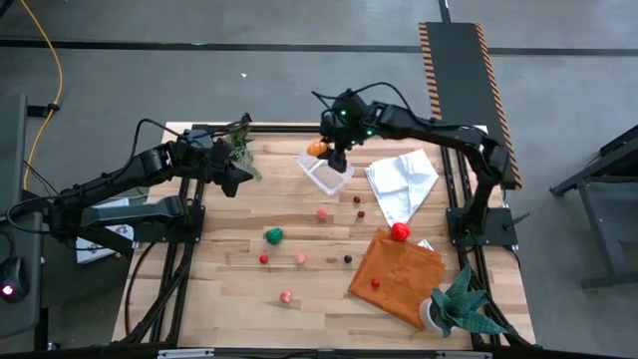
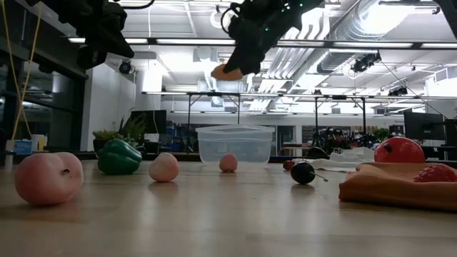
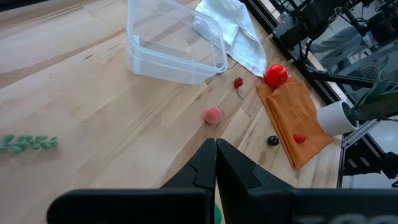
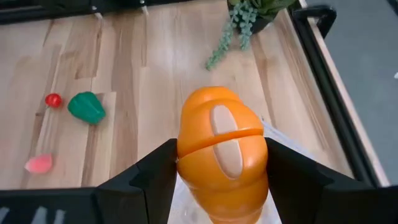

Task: Pick and placing Produce into tupperware
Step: Put the brown croissant into the transparent bin

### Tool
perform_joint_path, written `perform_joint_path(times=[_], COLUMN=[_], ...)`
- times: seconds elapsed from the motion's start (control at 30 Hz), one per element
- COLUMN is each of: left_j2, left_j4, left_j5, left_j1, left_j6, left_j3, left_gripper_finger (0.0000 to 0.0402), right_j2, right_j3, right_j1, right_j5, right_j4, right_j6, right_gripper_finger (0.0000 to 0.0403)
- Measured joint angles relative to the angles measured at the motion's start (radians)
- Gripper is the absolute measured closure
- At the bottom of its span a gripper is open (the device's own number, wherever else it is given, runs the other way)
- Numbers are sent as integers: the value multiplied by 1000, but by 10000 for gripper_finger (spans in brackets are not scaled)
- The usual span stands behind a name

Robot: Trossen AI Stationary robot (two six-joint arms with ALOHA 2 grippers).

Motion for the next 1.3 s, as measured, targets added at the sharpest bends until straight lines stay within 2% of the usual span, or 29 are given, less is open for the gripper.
perform_joint_path(times=[0.23, 0.6, 0.77, 1.3], left_j2=[0, 0, 0, 0], left_j4=[0, -8, -30, -28], left_j5=[0, 1, 3, 4], left_j1=[0, 0, 0, 0], left_j6=[0, 9, 52, 76], left_j3=[0, 0, 0, 0], left_gripper_finger=[401, 401, 401, 401], right_j2=[32, 113, 137, 198], right_j3=[0, 0, 0, -3], right_j1=[0, 0, 4, 5], right_j5=[58, 105, 135, 161], right_j4=[11, 42, 53, 21], right_j6=[22, 209, 241, 375], right_gripper_finger=[199, 199, 199, 199])
